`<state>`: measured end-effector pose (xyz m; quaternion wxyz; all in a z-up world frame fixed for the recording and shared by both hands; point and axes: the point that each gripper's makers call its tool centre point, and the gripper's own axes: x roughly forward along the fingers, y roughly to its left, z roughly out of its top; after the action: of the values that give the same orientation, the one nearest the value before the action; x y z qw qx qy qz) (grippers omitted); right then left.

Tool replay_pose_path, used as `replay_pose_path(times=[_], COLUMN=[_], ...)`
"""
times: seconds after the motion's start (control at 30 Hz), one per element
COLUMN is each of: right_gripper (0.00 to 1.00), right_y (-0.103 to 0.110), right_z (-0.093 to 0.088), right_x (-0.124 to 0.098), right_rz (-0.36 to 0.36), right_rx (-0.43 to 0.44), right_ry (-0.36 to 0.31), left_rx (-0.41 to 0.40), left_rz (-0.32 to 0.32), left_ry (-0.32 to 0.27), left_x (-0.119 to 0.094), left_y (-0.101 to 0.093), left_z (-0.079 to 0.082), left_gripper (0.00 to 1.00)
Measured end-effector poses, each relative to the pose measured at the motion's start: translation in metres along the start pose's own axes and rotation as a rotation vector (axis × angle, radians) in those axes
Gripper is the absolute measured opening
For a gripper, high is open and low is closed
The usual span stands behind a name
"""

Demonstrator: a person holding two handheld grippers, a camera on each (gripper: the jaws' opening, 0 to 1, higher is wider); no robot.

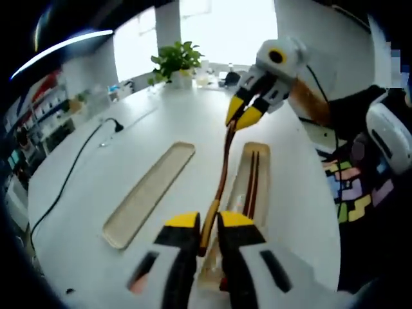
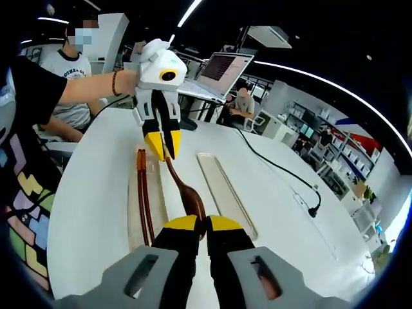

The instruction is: Arrange the utensils inside the cutlery case until each visible utensil rests in its matching compartment.

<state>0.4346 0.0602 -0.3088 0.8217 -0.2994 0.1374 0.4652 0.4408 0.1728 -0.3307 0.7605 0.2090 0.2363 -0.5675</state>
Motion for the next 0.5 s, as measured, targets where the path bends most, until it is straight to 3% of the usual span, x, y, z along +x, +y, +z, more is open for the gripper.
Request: replay_pose_path(times=[0.2,0.5], right_gripper=[0.03,0.03], right_y=[0.018,0.03], right_z=[-0.005,-0.017], right_x=[-0.003,0.002], right_rz=[0.018,0.082], right_rx=[0.044,0.125], right_ry=[-0.008,0.043], left_rx=[-0.045,-0.039], left_rz=[0.011,0.018], left_ry=[-0.044,0.017], left_x=[-0.005,-0.004], left_y=[-0.006,-0.016], left_z=[-0.006,-0.026], left_gripper=[0.11,0.08])
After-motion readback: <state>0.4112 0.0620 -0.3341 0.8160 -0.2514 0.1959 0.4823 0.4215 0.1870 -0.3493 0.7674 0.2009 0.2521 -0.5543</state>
